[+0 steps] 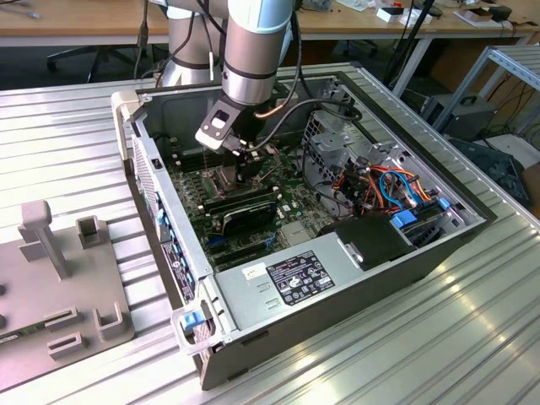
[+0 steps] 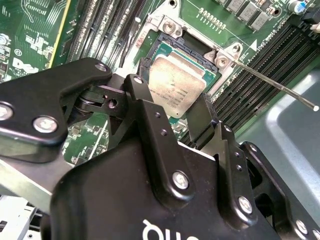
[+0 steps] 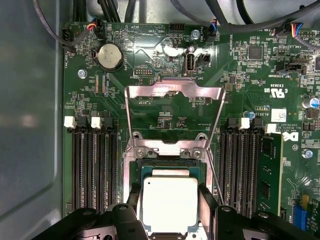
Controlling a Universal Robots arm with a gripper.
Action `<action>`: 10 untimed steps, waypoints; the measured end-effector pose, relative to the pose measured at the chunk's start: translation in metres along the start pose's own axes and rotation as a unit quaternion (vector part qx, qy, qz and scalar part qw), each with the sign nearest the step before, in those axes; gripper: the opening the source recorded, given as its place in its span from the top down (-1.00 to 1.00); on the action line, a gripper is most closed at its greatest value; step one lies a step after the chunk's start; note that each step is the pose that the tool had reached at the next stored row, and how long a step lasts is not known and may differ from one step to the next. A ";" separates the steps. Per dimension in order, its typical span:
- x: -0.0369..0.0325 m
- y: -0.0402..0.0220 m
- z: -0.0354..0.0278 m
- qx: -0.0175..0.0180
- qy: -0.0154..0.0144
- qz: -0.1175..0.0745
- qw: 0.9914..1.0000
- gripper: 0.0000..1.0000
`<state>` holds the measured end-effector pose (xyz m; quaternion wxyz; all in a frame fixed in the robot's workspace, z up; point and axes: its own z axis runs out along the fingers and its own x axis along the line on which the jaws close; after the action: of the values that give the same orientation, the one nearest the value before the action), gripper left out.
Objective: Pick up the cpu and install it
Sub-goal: 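Place the cpu into insertion slot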
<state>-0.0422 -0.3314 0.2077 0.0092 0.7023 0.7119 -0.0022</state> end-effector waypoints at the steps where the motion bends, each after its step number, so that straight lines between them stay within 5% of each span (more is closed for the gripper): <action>1: 0.0000 0.0000 0.0008 0.000 0.000 0.000 1.000 -0.09; 10: 0.0001 0.0000 0.0035 0.000 0.000 0.000 1.000 -0.09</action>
<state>-0.0422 -0.3314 0.2043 0.0092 0.7023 0.7118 -0.0023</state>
